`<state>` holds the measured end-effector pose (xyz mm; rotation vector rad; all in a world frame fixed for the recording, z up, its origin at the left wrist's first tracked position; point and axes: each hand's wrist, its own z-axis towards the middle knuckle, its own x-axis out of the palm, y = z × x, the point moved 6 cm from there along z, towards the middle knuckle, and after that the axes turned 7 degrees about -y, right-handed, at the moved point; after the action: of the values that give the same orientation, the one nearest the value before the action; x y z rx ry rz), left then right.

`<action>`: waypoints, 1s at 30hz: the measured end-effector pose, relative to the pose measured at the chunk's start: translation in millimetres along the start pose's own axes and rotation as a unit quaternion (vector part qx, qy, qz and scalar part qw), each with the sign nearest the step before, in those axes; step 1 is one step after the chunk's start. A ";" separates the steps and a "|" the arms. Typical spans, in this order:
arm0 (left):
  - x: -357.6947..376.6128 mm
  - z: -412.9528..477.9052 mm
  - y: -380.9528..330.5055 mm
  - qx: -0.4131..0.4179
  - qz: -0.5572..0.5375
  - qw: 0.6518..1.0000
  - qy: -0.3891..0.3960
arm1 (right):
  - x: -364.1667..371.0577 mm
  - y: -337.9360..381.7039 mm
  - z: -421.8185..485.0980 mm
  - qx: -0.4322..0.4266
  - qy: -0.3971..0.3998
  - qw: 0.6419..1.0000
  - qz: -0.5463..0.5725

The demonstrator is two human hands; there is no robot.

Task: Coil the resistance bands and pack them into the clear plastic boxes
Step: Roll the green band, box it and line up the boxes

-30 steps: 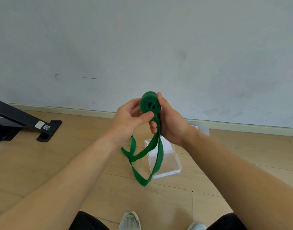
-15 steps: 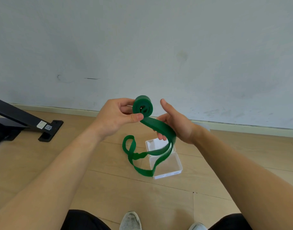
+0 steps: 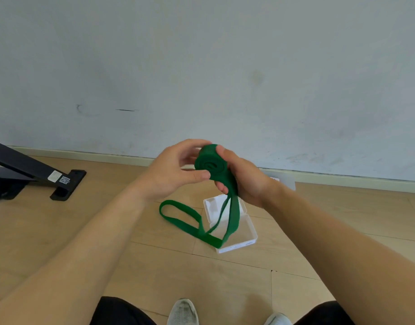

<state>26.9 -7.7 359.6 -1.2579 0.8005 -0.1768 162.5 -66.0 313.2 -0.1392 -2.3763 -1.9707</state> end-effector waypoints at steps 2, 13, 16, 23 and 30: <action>8.4 -0.3 10.3 -0.030 -0.113 0.992 -0.043 | 5.6 1.6 0.3 -0.004 0.024 0.996 0.081; 13.0 10.5 4.7 -0.035 -0.160 0.984 -0.063 | 3.3 1.5 2.7 0.006 0.056 0.994 0.089; 5.1 10.8 8.3 -0.048 -0.102 0.992 -0.057 | -4.9 -1.9 2.8 0.027 0.052 0.992 -0.110; -2.1 13.0 7.2 -0.030 0.093 0.995 0.012 | -22.3 -6.4 -5.0 0.078 0.040 0.971 -0.223; -1.0 13.6 -4.0 0.014 0.127 0.991 -0.024 | -17.4 -10.0 0.5 0.016 -0.015 0.994 -0.111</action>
<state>35.9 2.1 364.7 -1.1172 0.9046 0.0484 178.8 -68.0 301.6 0.1033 -2.5394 -2.0312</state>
